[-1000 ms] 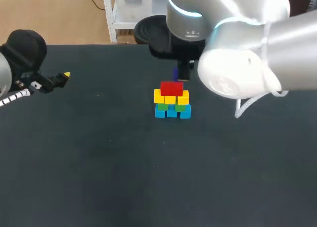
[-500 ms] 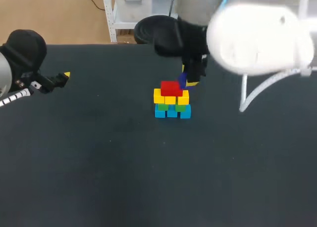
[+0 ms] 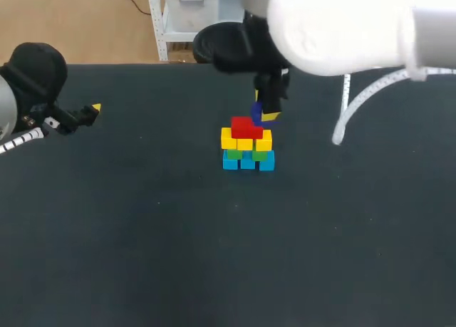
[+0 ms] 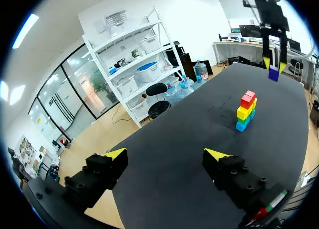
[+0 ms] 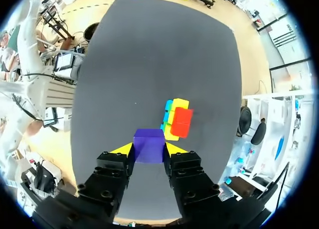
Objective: Place the blue cubes, place green cubes on the blue cubes, place the yellow cubes on the green cubes, then place the red cubes on the yellow cubes, and place purple cube on the red cubes.
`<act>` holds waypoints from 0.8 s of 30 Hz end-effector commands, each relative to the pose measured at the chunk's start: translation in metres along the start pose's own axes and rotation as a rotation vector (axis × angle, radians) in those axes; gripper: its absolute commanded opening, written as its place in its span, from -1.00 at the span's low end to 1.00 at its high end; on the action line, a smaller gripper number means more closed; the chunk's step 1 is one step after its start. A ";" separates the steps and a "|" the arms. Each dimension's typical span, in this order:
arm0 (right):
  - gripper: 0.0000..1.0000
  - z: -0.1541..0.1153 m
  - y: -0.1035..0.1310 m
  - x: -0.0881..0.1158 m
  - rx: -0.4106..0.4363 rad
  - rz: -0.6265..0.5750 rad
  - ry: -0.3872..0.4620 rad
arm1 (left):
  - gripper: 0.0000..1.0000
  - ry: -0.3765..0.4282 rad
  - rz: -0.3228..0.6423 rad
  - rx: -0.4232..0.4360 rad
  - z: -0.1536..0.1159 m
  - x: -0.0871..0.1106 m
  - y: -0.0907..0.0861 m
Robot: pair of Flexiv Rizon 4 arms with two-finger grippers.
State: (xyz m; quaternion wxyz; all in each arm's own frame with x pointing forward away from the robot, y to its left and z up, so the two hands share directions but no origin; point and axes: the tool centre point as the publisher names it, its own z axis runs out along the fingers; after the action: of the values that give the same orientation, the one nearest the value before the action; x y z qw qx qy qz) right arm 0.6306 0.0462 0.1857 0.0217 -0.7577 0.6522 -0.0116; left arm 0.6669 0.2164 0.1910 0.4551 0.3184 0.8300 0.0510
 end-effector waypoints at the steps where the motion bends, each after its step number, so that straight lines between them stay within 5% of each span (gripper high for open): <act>1: -1.00 0.009 -0.018 -0.003 -0.060 0.016 0.007 | 1.00 -0.003 -0.001 0.000 0.001 0.000 0.000; 24: -1.00 0.043 -0.052 -0.010 -0.122 0.048 0.004 | 1.00 -0.003 -0.001 0.000 0.001 0.000 0.000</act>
State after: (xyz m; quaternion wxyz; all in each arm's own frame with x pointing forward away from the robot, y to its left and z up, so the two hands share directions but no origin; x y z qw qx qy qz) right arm 0.6765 0.0621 0.1469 -0.0170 -0.7428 0.6690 0.0202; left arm 0.6669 0.2164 0.1910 0.4551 0.3184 0.8300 0.0510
